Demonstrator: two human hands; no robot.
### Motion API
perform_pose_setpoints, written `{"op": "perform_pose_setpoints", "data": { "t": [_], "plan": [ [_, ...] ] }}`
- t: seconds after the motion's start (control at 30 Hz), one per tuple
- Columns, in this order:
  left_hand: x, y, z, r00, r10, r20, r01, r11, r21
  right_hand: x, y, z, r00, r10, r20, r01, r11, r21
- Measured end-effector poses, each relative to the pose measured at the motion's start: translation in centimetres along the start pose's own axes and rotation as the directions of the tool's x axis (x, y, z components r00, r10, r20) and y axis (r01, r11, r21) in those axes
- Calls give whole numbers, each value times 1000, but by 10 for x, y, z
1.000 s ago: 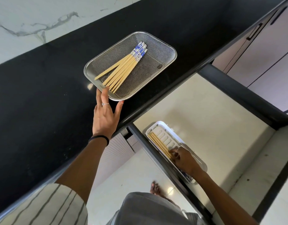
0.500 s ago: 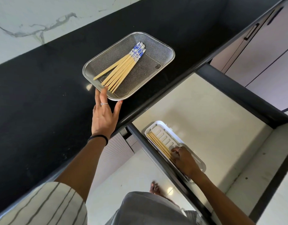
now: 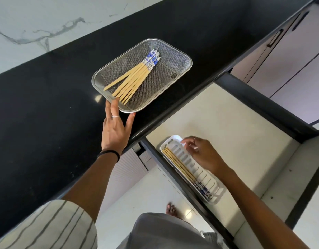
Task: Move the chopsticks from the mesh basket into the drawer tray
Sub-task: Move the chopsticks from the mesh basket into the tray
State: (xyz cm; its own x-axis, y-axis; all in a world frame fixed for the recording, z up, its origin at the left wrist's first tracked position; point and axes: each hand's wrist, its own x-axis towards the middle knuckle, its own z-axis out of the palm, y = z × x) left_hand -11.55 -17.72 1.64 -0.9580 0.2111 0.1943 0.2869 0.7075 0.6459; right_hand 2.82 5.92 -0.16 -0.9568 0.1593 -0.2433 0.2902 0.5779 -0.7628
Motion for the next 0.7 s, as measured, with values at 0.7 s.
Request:
{"op": "perform_pose_setpoints", "data": {
  "t": [0.7],
  "plan": [
    [1,1,-1,1000,-3,-11,3,1000,25,190,-161,-24,938,-303,170,347,795,-498]
  ]
}}
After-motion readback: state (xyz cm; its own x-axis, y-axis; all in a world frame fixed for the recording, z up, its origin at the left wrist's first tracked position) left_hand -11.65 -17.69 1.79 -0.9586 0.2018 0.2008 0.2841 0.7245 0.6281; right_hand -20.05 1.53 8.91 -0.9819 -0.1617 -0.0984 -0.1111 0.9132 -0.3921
